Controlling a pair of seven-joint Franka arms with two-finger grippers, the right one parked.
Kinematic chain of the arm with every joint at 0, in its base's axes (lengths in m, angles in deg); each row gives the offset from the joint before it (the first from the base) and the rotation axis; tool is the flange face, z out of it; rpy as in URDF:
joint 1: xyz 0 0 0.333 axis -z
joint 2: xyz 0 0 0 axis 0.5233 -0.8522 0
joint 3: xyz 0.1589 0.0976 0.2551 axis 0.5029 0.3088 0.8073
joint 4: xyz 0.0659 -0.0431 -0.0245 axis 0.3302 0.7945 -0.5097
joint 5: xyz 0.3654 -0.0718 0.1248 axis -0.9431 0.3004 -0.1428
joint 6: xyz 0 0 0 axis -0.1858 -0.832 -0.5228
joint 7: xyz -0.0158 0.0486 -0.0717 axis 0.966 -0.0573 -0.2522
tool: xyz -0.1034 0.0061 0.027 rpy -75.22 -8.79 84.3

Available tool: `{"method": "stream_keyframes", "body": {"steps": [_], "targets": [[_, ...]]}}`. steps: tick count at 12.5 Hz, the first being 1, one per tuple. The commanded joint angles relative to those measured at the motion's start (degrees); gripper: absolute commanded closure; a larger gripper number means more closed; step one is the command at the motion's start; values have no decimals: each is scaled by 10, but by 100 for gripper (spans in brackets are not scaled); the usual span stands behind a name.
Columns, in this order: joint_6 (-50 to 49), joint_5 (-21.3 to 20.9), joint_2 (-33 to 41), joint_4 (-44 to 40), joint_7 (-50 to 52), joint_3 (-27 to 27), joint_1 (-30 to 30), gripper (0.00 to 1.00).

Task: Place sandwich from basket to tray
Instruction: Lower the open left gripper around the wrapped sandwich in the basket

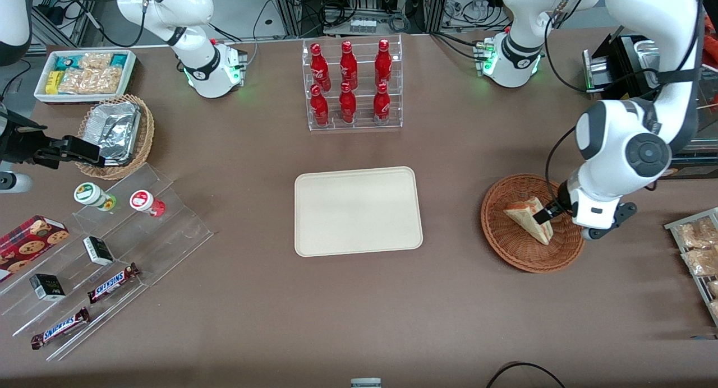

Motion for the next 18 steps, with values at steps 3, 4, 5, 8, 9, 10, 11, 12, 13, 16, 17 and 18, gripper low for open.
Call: {"method": "stream_keyframes", "body": {"steps": [3,4,5,8,9,10,11,12,13,16,17,18], "targets": [[40,11,-1,34,44,2,6,0],[40,11,-1,35,44,2,6,0],[45,11,-1,42,44,2,6,0],[78,12,-5,62,46,2,6,0],[92,12,-9,70,47,2,5,0],[104,13,-13,74,55,2,5,0],[109,13,-17,78,60,2,6,0],[117,13,-20,81,60,2,6,0],[120,13,-25,83,60,2,5,0],[126,12,-34,85,63,2,5,0],[126,13,-35,85,70,2,6,19],[126,13,-35,85,81,2,6,58]]}}
